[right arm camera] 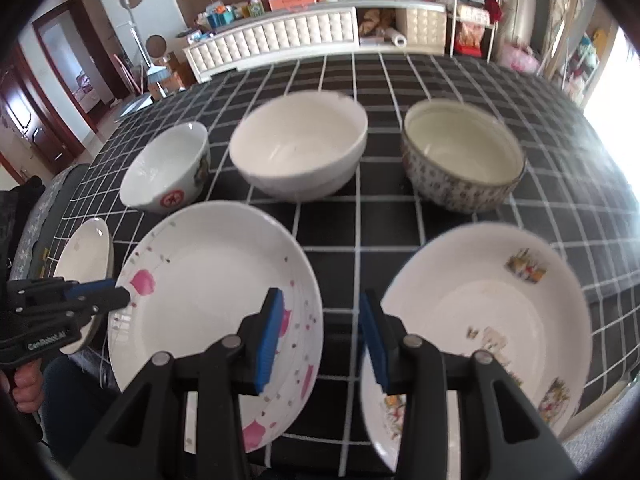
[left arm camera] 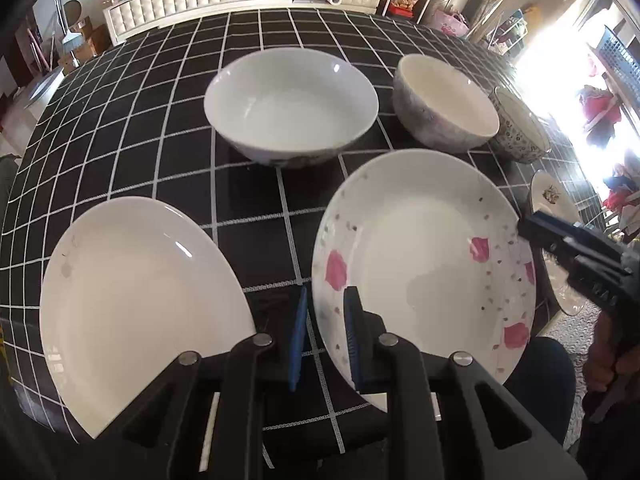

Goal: Organize plates and bowls

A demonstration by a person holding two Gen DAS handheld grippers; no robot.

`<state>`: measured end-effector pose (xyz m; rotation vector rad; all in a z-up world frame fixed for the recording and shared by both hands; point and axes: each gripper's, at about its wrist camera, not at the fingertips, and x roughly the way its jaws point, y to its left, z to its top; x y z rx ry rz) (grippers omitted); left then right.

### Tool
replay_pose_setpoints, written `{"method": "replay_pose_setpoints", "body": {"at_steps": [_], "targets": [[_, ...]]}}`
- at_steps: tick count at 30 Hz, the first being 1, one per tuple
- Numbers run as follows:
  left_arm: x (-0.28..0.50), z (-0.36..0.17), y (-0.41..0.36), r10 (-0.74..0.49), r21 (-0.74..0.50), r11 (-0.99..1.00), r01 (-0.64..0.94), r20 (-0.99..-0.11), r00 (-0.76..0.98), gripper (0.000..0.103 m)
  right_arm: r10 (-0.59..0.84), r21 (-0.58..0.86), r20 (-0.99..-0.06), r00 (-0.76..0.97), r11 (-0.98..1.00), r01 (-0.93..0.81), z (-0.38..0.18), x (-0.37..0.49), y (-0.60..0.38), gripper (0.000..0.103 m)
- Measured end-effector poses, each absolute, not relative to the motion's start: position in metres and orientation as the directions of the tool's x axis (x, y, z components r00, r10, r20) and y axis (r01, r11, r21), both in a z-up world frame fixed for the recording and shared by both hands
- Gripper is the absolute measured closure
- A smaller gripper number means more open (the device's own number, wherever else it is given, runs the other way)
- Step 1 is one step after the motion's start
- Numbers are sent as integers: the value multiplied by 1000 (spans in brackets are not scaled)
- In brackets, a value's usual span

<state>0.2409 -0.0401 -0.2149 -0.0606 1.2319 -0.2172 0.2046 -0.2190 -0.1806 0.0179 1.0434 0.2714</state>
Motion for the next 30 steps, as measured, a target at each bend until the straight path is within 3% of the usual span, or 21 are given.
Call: {"method": "replay_pose_setpoints", "body": {"at_steps": [8,10,12,14,30], "targets": [[242,-221,-45,-183,-146,980,137,-933,309,88,243,149,-865,440,960,-238,-191,211,-216,59],[242,-223,-46,-170,-135,982,135,-937,306,92,252,164,-868,428,959,-232,-195,211,-216,66],[242,-224,-43,-179,-144,980,135,-935,306,93,257,180,-873,414,959,-217,-198,212,-219,85],[241,-224,-45,-183,-148,980,136,-933,309,93,266,192,-874,407,958,-213,-199,209,-221,89],[233,-213,-41,-195,-160,979,130,-924,329,94,224,187,-884,411,974,-131,-189,200,-217,91]]}}
